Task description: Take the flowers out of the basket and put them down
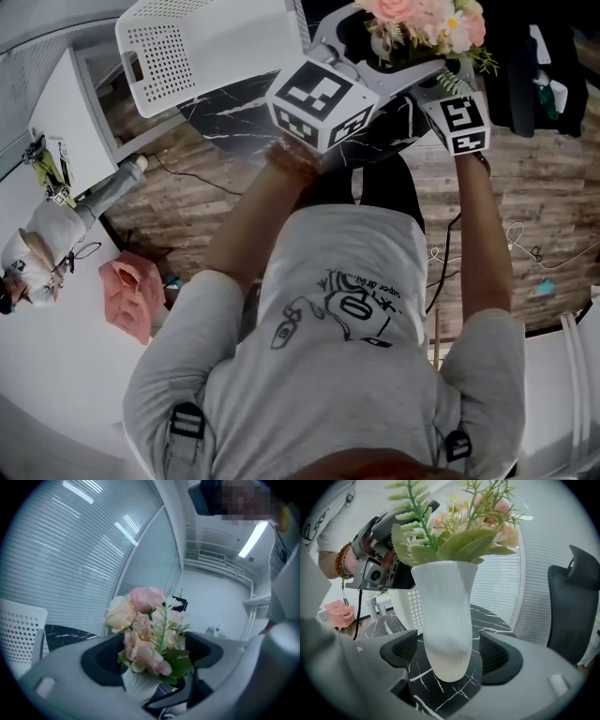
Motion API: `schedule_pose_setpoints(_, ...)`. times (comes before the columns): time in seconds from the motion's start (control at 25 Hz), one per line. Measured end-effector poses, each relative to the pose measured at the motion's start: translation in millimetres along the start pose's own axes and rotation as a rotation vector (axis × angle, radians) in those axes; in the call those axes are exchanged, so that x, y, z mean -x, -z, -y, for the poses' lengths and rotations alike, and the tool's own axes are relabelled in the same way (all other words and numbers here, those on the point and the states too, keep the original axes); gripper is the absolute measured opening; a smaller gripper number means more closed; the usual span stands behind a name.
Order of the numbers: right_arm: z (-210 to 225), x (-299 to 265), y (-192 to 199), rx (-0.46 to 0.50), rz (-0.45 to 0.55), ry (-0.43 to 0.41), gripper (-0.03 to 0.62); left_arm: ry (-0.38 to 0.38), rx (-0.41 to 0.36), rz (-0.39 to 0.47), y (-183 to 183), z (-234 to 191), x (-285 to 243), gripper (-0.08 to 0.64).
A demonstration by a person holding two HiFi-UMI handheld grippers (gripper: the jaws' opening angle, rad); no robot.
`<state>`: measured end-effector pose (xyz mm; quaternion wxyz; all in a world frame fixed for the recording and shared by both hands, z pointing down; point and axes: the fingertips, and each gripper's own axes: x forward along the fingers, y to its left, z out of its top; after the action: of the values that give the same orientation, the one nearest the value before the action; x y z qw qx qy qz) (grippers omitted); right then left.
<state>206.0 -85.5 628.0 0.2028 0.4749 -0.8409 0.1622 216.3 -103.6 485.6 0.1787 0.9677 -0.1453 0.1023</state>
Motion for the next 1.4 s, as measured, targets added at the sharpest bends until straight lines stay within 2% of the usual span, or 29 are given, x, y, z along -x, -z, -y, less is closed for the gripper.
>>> schedule_pose_setpoints(0.36, -3, 34, -9, -0.057, 0.025, 0.023, 0.419, -0.036, 0.005, -0.006, -1, 9, 41, 0.408)
schedule_pose_setpoints(0.56, -11, 69, -19, -0.103, 0.053, 0.048, 0.351, -0.065, 0.019, 0.004, 3, 24, 76, 0.406)
schedule_pose_setpoints(0.68, -20, 95, -30, -0.115, 0.060, 0.072, 0.278, -0.084, 0.024, 0.033, 0, 33, 99, 0.352)
schedule_pose_setpoints(0.84, -47, 126, -56, -0.141, 0.091, 0.054, 0.180, -0.105, 0.019, 0.087, -11, 49, 128, 0.240)
schedule_pose_setpoints(1.16, -117, 172, -154, -0.076, 0.231, -0.050, 0.015, -0.132, -0.036, 0.206, -53, 80, 174, 0.047)
schedule_pose_setpoints(1.24, -135, 179, -181, -0.055, 0.265, -0.087, 0.006, -0.142, -0.041, 0.235, -65, 88, 187, 0.009)
schedule_pose_setpoints(1.4, -164, 189, -230, -0.009, 0.336, -0.154, 0.005, -0.162, -0.054, 0.295, -91, 101, 214, 0.002)
